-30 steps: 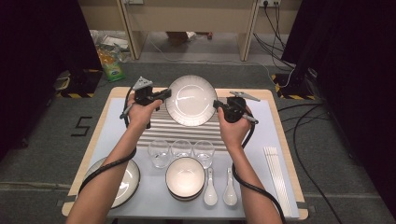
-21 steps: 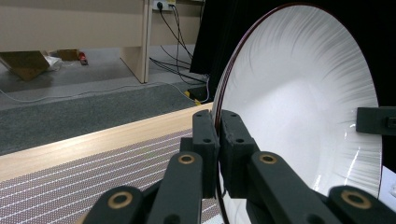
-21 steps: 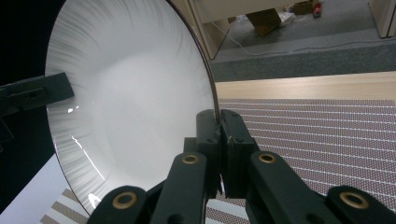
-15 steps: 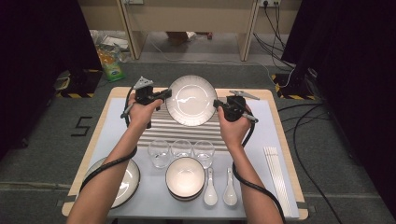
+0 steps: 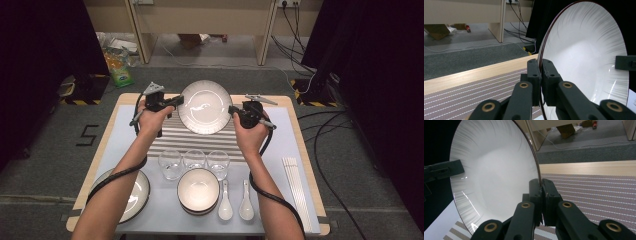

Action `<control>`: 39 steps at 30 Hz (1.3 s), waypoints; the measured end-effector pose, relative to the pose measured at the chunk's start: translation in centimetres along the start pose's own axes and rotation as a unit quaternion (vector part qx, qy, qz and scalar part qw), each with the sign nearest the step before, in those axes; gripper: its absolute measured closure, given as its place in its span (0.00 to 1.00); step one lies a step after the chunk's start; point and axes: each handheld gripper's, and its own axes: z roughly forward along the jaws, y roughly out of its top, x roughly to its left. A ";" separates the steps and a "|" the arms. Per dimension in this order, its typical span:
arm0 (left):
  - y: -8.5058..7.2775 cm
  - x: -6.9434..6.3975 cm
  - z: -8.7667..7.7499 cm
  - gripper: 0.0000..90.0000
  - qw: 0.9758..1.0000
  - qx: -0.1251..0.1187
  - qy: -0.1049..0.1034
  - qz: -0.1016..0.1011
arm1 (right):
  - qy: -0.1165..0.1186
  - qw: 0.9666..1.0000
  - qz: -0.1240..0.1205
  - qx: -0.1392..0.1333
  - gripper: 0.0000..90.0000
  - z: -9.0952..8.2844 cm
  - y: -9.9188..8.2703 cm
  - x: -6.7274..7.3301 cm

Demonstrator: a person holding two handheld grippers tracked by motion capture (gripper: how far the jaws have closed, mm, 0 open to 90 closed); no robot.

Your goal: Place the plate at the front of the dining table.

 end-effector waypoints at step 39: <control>0.6 0.7 1.4 0.95 1.000 0.017 0.006 -0.008 | -0.003 1.000 -0.003 0.009 0.97 1.2 1.1 -0.6</control>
